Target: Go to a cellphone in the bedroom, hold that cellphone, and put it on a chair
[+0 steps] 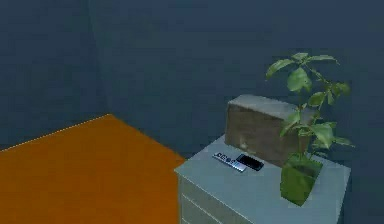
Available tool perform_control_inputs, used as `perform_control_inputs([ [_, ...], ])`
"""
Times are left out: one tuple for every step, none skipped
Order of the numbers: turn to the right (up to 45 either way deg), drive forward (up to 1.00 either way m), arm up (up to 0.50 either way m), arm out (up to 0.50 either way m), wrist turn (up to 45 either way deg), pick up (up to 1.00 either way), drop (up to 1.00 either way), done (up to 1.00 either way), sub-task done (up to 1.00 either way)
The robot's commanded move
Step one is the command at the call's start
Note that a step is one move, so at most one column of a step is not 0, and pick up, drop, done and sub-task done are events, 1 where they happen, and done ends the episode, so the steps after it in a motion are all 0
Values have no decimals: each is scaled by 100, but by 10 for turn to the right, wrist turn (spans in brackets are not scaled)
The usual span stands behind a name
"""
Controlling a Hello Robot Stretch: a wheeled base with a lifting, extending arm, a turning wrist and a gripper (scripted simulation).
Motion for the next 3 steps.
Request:
perform_control_inputs([
  [0,50,0,0,0,0,0,0,0],
  [-450,0,0,0,0,0,0,0,0],
  [-90,0,0,0,0,0,0,0,0],
])
